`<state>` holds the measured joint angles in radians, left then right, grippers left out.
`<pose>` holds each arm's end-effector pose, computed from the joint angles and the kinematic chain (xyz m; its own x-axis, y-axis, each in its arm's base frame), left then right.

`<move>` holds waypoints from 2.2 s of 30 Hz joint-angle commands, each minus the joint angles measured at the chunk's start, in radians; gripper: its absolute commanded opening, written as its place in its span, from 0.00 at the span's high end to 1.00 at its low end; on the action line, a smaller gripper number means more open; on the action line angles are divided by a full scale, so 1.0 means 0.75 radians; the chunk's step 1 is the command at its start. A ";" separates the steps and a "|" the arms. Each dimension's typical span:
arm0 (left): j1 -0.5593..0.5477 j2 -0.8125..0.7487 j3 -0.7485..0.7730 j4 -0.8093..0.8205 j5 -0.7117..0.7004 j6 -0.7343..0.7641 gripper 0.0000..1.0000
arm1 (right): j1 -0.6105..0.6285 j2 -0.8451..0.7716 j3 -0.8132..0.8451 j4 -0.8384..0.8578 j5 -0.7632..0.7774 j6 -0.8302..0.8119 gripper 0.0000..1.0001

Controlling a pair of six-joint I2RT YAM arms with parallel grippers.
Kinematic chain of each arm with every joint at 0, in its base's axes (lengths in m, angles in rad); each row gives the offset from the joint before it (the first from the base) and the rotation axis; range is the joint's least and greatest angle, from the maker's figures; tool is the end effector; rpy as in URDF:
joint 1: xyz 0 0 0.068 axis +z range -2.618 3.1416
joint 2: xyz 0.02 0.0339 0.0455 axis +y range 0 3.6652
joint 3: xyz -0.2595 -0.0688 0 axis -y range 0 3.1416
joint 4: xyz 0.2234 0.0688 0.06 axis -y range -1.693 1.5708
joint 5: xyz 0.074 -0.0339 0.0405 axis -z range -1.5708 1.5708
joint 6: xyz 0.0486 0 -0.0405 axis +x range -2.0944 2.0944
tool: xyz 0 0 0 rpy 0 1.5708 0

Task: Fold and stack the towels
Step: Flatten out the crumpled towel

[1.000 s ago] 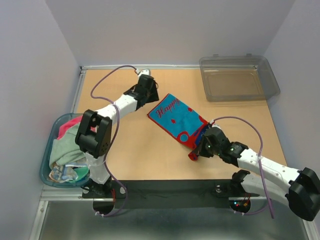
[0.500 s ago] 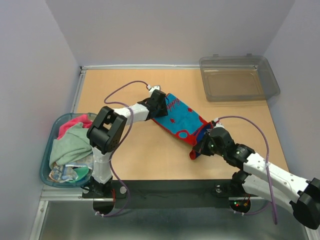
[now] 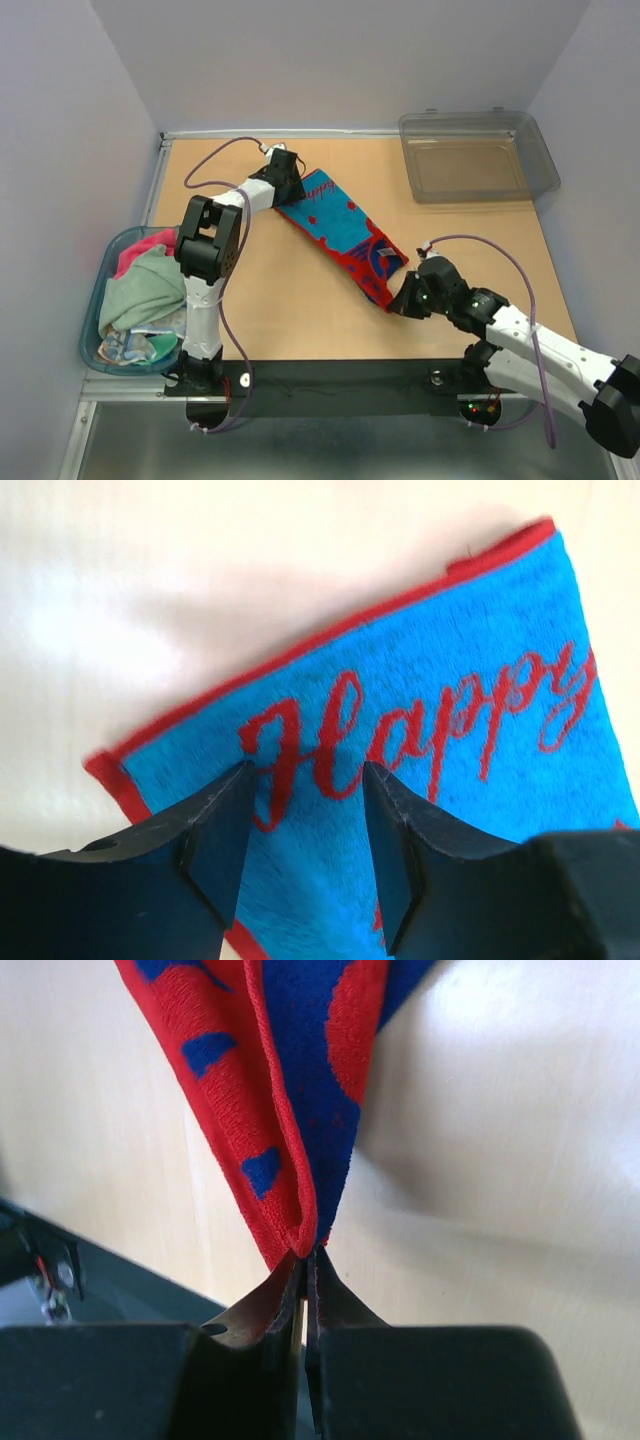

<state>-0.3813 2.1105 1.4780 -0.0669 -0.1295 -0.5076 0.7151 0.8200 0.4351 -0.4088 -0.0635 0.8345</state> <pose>0.4316 -0.1663 0.1738 -0.6570 -0.2559 -0.7092 -0.0481 0.9529 -0.2993 0.1176 0.1062 0.1876 -0.8713 0.2228 -0.4374 -0.0631 0.8328 0.5500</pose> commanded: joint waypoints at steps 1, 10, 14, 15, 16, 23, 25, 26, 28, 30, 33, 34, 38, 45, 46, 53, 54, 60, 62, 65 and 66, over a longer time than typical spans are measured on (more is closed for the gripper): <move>0.058 0.074 0.129 -0.168 -0.015 0.104 0.42 | 0.014 0.097 0.036 0.025 -0.258 -0.082 0.94; 0.079 -0.106 -0.023 -0.089 -0.034 0.237 0.38 | 0.425 0.603 0.403 0.163 -0.235 -0.229 0.62; 0.073 -0.314 -0.164 -0.038 -0.020 0.225 0.30 | 0.448 0.594 0.524 0.120 0.043 -0.252 0.44; 0.069 -0.416 -0.199 -0.027 -0.022 0.215 0.28 | 0.450 0.576 0.543 0.093 0.147 -0.258 0.34; 0.059 -0.470 -0.266 -0.021 -0.034 0.202 0.24 | 0.446 0.564 0.567 0.032 0.322 -0.286 0.31; -0.140 -0.781 -0.522 -0.017 -0.075 0.051 0.23 | 0.186 0.561 0.670 -0.107 0.567 -0.466 0.27; -0.248 -0.801 -0.565 -0.011 -0.075 0.010 0.23 | 0.151 0.578 0.680 -0.112 0.537 -0.586 0.27; -0.281 -0.795 -0.574 -0.013 -0.075 0.000 0.23 | 0.141 0.584 0.680 -0.110 0.521 -0.632 0.27; -0.360 -0.771 -0.596 0.003 -0.085 -0.027 0.23 | 0.135 0.600 0.668 -0.101 0.490 -0.758 0.27; -0.385 -0.720 -0.600 0.003 -0.093 -0.037 0.23 | 0.118 0.616 0.657 -0.097 0.469 -0.838 0.28; -0.394 -0.669 -0.598 0.014 -0.095 -0.043 0.23 | 0.090 0.631 0.637 -0.083 0.404 -0.963 0.31; -0.396 -0.638 -0.596 0.012 -0.101 -0.041 0.23 | 0.088 0.629 0.635 -0.075 0.361 -1.004 0.34; -0.396 -0.583 -0.586 0.010 -0.134 -0.019 0.23 | 0.082 0.594 0.600 -0.048 0.261 -1.084 0.35; -0.392 -0.476 -0.553 -0.019 -0.185 0.026 0.23 | 0.081 0.708 0.582 -0.046 0.173 -1.137 0.39; -0.385 -0.468 -0.549 -0.023 -0.195 0.036 0.23 | 0.079 0.729 0.580 -0.044 0.181 -1.141 0.41; -0.292 -0.370 -0.470 -0.039 -0.204 0.118 0.23 | 0.077 0.790 0.578 -0.044 0.307 -1.145 0.53; -0.279 -0.342 -0.451 -0.044 -0.202 0.137 0.23 | 0.073 0.803 0.578 -0.044 0.316 -1.147 0.60; -0.193 -0.229 -0.273 -0.066 -0.200 0.308 0.23 | 0.073 0.850 0.633 0.005 0.263 -1.121 0.92; -0.175 -0.216 -0.210 -0.074 -0.195 0.353 0.23 | 0.073 0.846 0.639 0.040 0.242 -1.117 0.98; -0.150 -0.288 -0.208 -0.068 -0.191 0.399 0.23 | 0.059 0.825 0.641 0.107 0.263 -1.062 0.99; -0.152 -0.329 -0.226 -0.060 -0.191 0.411 0.23 | 0.053 0.823 0.645 0.117 0.261 -1.057 0.99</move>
<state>-0.5053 1.9560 1.2854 -0.1032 -0.2596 -0.2798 0.7719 1.4609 0.8719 -0.4217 0.1349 0.0071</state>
